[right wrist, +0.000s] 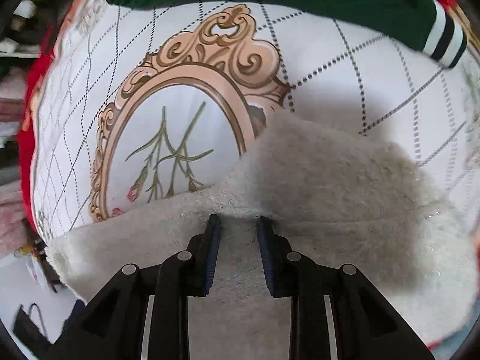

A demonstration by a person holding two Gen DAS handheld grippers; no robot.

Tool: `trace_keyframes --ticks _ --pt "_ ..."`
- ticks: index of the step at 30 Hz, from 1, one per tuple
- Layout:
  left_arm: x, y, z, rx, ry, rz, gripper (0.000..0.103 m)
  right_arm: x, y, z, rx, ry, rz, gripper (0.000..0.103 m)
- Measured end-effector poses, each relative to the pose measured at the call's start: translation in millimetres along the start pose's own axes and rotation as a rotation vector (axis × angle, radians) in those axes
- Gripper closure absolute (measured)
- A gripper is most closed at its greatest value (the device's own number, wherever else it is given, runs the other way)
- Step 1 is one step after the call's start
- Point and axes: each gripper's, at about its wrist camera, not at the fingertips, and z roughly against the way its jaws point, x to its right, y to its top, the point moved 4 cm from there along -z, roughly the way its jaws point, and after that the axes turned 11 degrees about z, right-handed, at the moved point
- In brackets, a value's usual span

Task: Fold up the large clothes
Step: 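Lift the hem with both tools and fold it toward the collar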

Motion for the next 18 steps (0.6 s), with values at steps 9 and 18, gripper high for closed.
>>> trace_keyframes --ticks 9,18 --pt "-72.5 -57.0 45.1 0.038 0.003 0.332 0.01 1.8 -79.2 31.5 -0.095 -0.017 0.138 0.074" --pt "-103.3 -141.7 12.3 -0.028 -0.195 0.744 0.01 14.3 -91.1 -37.7 -0.147 -0.028 0.181 0.076"
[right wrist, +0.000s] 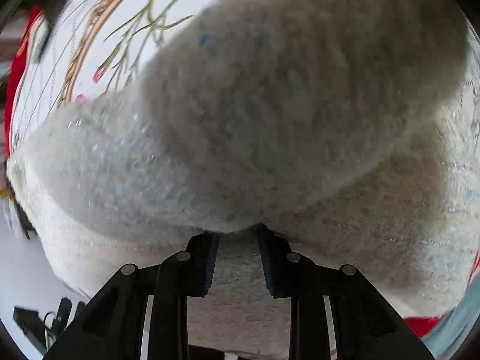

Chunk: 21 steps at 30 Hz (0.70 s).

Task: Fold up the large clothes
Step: 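Lift the hem with both tools and fold it toward the collar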

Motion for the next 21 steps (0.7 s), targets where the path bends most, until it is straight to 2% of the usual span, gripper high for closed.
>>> trace_keyframes --ticks 2,4,5,6,7,8,9,11,14,15,18,21 --pt "1.0 6.3 -13.8 -0.01 -0.101 0.071 0.011 4.4 -5.1 0.6 0.006 0.029 0.001 0.075" --pt "5.4 17.3 -26.0 0.023 -0.133 0.114 0.012 8.9 -10.8 1.6 0.01 0.054 -0.004 0.075" --pt "6.5 22.7 -32.6 0.039 -0.135 0.133 0.012 11.4 -12.2 1.0 0.014 0.065 -0.01 0.075" --pt "8.8 28.7 -38.6 0.076 -0.114 0.152 0.017 13.0 -14.0 1.1 0.017 0.071 -0.013 0.075" --pt "12.4 31.2 -39.1 0.114 -0.113 0.153 0.024 16.1 -17.8 1.9 0.022 0.078 -0.014 0.075" --pt "21.4 33.3 -36.3 0.166 -0.099 0.122 0.038 17.0 -20.0 1.7 0.027 0.085 -0.015 0.075" --pt "30.9 33.4 -32.9 0.2 -0.09 0.08 0.057 17.8 -22.6 2.1 0.033 0.096 -0.015 0.075" --pt "61.4 32.9 -16.4 0.291 -0.065 -0.061 0.072 17.5 -30.7 -1.3 0.04 0.12 -0.011 0.074" --pt "79.5 36.4 4.9 0.343 -0.097 -0.119 0.075 22.2 -50.8 9.0 0.03 0.167 0.01 0.074" --pt "81.2 39.6 17.1 0.346 -0.12 -0.126 0.075 23.7 -56.3 16.9 0.034 0.208 0.004 0.074" --pt "66.6 45.5 43.6 0.372 -0.144 -0.133 0.075 28.7 -65.9 40.9 0.093 0.284 -0.033 0.074" --pt "51.1 54.0 37.5 0.349 -0.159 -0.105 0.074 43.0 -79.8 49.4 0.129 0.232 -0.035 0.074"
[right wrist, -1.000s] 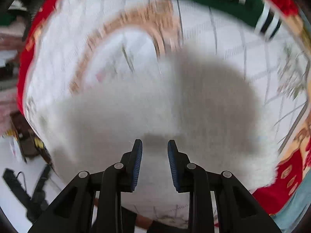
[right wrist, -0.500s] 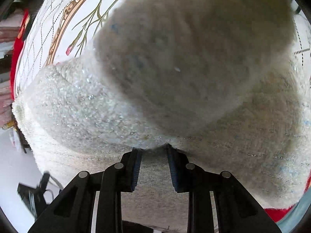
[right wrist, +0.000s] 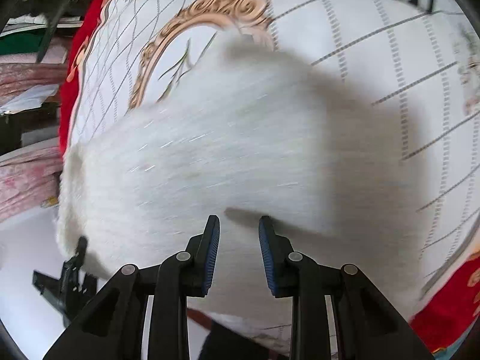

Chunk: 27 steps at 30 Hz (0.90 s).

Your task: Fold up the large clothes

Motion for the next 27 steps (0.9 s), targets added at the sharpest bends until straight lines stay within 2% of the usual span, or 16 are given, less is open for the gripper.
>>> trace_keyframes --ticks 2,4,6,9,11,12,13,15,17,19,21,23,26,27 --pt "-14.6 -5.4 -14.8 -0.047 0.0 0.048 0.068 9.6 -5.4 -13.1 -0.031 0.0 0.003 0.074" --pt "-25.9 -10.3 -33.1 -0.089 -0.015 0.101 0.057 18.8 -7.6 -36.9 -0.074 -0.011 0.007 0.074" --pt "-31.3 -16.6 -48.6 -0.115 -0.034 0.126 0.043 22.2 -7.4 -43.3 -0.069 -0.012 -0.012 0.074" --pt "-28.6 -24.1 -55.5 -0.096 -0.03 0.115 0.039 21.6 -8.8 -40.4 -0.091 -0.014 0.011 0.074" --pt "-18.2 -25.3 -52.7 -0.038 -0.006 0.086 0.041 18.9 -3.8 -42.7 -0.086 0.01 0.015 0.074" --pt "-8.1 -24.2 -49.5 -0.013 0.0 0.058 0.065 21.9 -4.4 -41.4 -0.089 0.024 0.008 0.074" --pt "0.2 -21.4 -46.6 0.004 0.008 0.025 0.073 27.5 -1.0 -37.4 -0.092 0.03 0.003 0.074" --pt "24.1 -16.0 -29.8 0.065 0.018 -0.06 0.077 30.1 -3.6 -37.6 -0.097 0.035 -0.009 0.074" --pt "53.3 -9.2 -3.1 0.146 -0.007 -0.168 0.078 23.8 2.2 -38.6 -0.1 0.036 0.002 0.074" --pt "85.5 -5.6 29.7 0.227 -0.055 -0.307 0.079 19.9 6.3 -38.4 -0.111 0.061 0.018 0.074" --pt "115.3 -11.6 54.2 0.269 -0.115 -0.43 0.079 4.5 2.5 -48.6 -0.118 0.098 0.043 0.074" --pt "150.9 -36.9 75.4 0.27 -0.193 -0.602 0.08 -0.6 2.6 -55.7 -0.118 0.124 0.068 0.074" --pt "178.4 -94.6 84.1 0.276 -0.211 -0.902 0.081 -3.4 0.1 -52.5 -0.101 0.164 0.099 0.073" --pt "178.1 -106.0 83.9 0.272 -0.21 -0.952 0.081 -4.2 -2.0 -46.4 -0.101 0.183 0.109 0.064"
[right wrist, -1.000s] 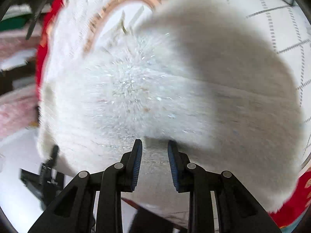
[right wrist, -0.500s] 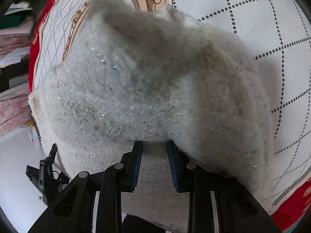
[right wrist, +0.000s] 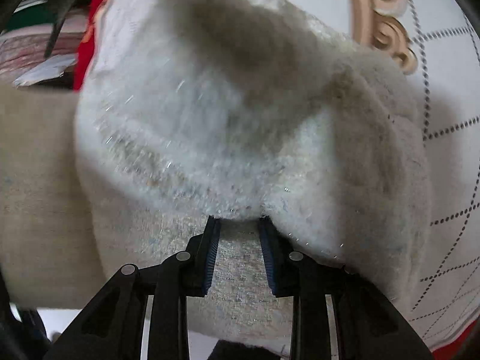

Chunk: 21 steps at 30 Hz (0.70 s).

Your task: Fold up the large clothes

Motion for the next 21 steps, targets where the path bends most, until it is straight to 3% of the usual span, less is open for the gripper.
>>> trace_keyframes --ticks 1,3,4,5,6,7,9,11,13,14,17,19,21 --pt "5.0 -4.0 -0.4 -0.01 -0.007 -0.023 0.081 0.5 -8.5 16.8 0.007 0.052 0.001 0.055" --pt "9.1 -12.4 -1.3 -0.035 -0.019 -0.058 0.081 2.2 -26.2 49.1 0.071 0.127 -0.003 0.052" --pt "11.5 -14.8 -1.7 -0.039 -0.022 -0.077 0.081 9.7 -42.0 78.8 0.146 0.14 -0.001 0.04" --pt "14.9 -18.6 -0.7 -0.045 -0.029 -0.102 0.081 19.1 -54.3 98.1 0.197 0.119 -0.004 0.029" --pt "18.3 -22.1 1.1 -0.046 -0.031 -0.121 0.081 36.2 -70.6 117.6 0.253 0.051 -0.017 0.011" --pt "22.6 -21.9 -1.4 -0.048 -0.036 -0.13 0.081 48.9 -80.8 125.9 0.274 -0.017 -0.028 0.009" --pt "31.9 -23.7 -5.8 -0.066 -0.053 -0.138 0.082 93.1 -107.7 123.7 0.24 -0.156 -0.072 0.009" --pt "41.5 -28.5 -5.8 -0.055 -0.057 -0.195 0.082 126.5 -124.5 99.1 0.189 -0.096 -0.151 0.013" --pt "51.7 -27.2 -5.4 -0.035 -0.076 -0.251 0.082 144.5 -134.0 75.5 0.188 0.056 -0.207 0.053" --pt "60.1 -29.8 -2.8 -0.031 -0.1 -0.283 0.082 146.8 -137.3 64.0 0.194 0.093 -0.243 0.053" --pt "87.6 -50.6 4.9 -0.034 -0.18 -0.401 0.082 140.3 -136.1 55.6 0.218 0.099 -0.221 0.053" --pt "106.4 -78.6 9.0 -0.053 -0.233 -0.516 0.082 128.2 -138.5 43.3 0.217 0.168 -0.221 0.06" --pt "117.5 -110.4 8.2 -0.098 -0.274 -0.619 0.082 124.7 -139.5 35.7 0.201 0.161 -0.207 0.06"
